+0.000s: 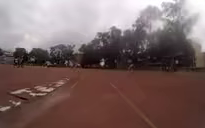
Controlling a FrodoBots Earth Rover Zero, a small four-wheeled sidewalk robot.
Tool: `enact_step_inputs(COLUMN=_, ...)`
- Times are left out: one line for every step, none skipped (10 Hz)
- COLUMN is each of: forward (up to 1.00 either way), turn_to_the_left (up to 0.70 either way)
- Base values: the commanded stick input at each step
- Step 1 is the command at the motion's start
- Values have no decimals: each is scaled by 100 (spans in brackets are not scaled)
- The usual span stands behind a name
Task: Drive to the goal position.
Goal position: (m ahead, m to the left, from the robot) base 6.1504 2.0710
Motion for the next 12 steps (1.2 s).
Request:
enact_step_inputs(forward=70, turn_to_the_left=-35)
enact_step_inputs(forward=70, turn_to_the_left=-35)
enact_step_inputs(forward=70, turn_to_the_left=-18)
enact_step_inputs(forward=70, turn_to_the_left=7)
enact_step_inputs(forward=70, turn_to_the_left=3)
enact_step_inputs(forward=70, turn_to_the_left=0)
enact_step_inputs(forward=70, turn_to_the_left=0)
enact_step_inputs(forward=70, turn_to_the_left=0)
enact_step_inputs(forward=70, turn_to_the_left=0)
enact_step_inputs(forward=70, turn_to_the_left=0)
enact_step_inputs(forward=70, turn_to_the_left=0)
enact_step_inputs(forward=70, turn_to_the_left=0)
